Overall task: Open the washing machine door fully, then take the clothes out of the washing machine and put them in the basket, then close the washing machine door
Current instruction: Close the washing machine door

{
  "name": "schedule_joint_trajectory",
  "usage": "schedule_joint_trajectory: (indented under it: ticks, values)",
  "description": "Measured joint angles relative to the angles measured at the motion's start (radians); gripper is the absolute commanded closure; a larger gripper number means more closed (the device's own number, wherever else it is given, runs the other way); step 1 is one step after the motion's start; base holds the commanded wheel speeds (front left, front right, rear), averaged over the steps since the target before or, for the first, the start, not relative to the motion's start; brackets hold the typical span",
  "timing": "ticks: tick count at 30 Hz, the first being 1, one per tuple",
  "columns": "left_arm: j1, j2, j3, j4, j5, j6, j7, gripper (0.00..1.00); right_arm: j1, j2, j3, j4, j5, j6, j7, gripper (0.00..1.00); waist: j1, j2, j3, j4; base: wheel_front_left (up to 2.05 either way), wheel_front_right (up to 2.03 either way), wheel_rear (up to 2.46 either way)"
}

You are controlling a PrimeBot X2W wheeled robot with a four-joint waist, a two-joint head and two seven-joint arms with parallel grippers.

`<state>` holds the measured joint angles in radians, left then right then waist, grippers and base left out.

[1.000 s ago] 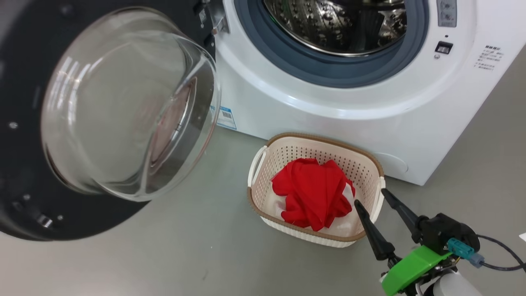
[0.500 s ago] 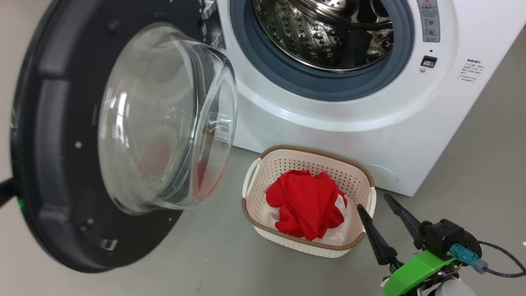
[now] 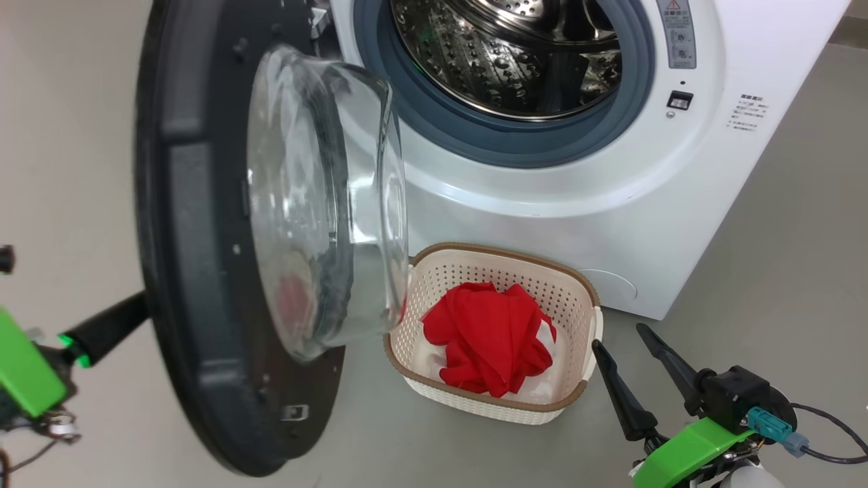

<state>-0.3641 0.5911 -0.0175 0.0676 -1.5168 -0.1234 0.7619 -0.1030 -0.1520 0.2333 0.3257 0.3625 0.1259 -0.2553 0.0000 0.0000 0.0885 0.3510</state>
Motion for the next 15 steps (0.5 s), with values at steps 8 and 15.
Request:
schedule_joint_trajectory:
  ticks: [8,15]
  values:
    - [-0.015,-0.078,-0.077,-0.055,0.023,0.000,-0.062,1.00,0.000,0.004,-0.021,-0.004,0.000,0.000,0.000,0.00,0.0000,0.0000,0.007,-0.022,0.00,0.00,0.00]
    - [-0.084,-0.145,-0.180,-0.051,0.099,0.000,-0.140,1.00,-0.001,0.008,-0.025,-0.006,0.000,0.000,0.000,0.00,0.0000,0.0000,0.014,-0.045,0.00,0.00,0.00]
